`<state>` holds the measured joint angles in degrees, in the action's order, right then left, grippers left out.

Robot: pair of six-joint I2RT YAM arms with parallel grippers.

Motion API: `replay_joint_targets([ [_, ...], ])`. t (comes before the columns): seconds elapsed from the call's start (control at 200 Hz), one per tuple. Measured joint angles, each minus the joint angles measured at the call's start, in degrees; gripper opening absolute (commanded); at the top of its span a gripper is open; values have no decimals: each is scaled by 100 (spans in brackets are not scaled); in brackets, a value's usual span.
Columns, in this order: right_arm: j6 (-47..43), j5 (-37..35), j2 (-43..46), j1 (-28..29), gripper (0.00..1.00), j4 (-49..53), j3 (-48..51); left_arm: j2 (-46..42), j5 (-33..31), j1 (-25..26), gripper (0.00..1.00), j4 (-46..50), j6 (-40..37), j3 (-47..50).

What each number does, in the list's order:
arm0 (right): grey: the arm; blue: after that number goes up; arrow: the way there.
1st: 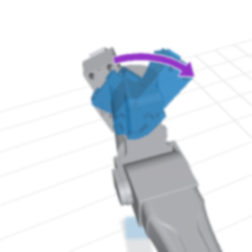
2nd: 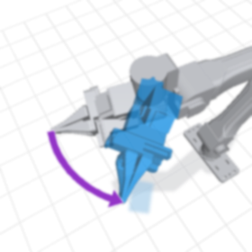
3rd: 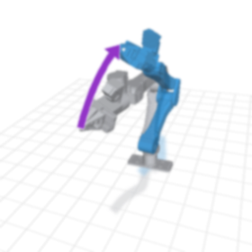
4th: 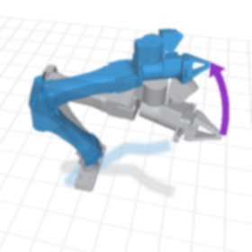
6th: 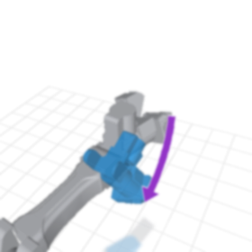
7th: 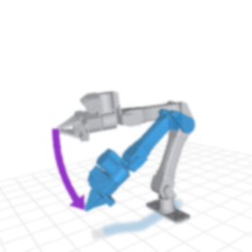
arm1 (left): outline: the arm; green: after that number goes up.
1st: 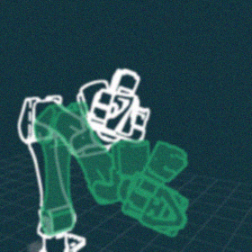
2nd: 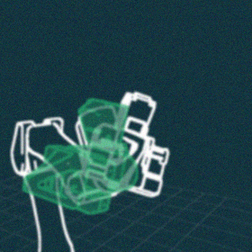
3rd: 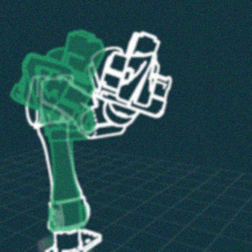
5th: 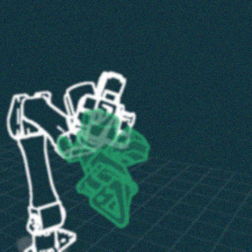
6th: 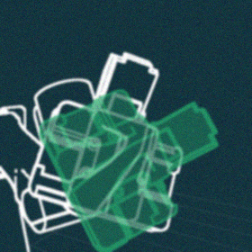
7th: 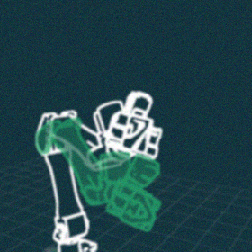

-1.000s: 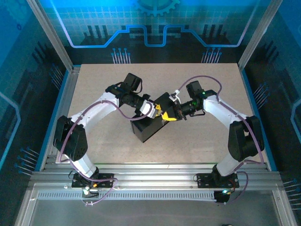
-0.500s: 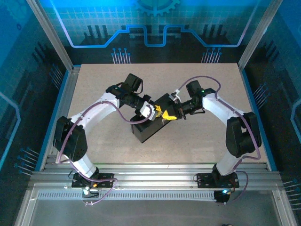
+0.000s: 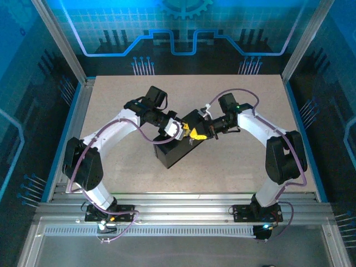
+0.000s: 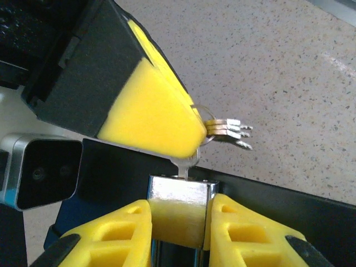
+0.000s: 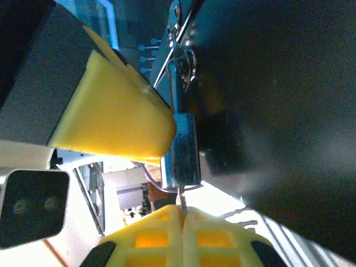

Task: Unlock a padlock with a key

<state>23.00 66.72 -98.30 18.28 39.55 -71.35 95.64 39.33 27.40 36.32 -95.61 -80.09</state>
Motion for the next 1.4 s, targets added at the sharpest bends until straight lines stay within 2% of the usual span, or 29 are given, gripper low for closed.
replay_joint_targets([
  [0.15,114,-17,-13,4,0,-190,33,9,-20,-13,22,-22,151,0],
  [0.31,699,122,37,7,0,-1062,271,9,-118,-57,22,-66,247,-7],
  [0.535,946,83,35,20,2,-1209,262,7,-122,-87,22,-83,269,-9],
  [0.615,1075,48,35,46,6,-1316,256,7,-122,-118,22,-85,267,-9],
  [0.745,1108,-87,-20,105,10,-1217,120,7,-140,-173,21,-79,273,-9],
  [0.94,1036,-190,-33,131,22,-1060,55,22,-72,-201,20,-66,319,-9],
  [1.191,839,-229,83,57,28,-855,63,76,114,-197,19,-83,407,-9],
  [1.401,361,-697,382,-234,31,-479,275,107,225,-175,19,-90,479,-11],
])
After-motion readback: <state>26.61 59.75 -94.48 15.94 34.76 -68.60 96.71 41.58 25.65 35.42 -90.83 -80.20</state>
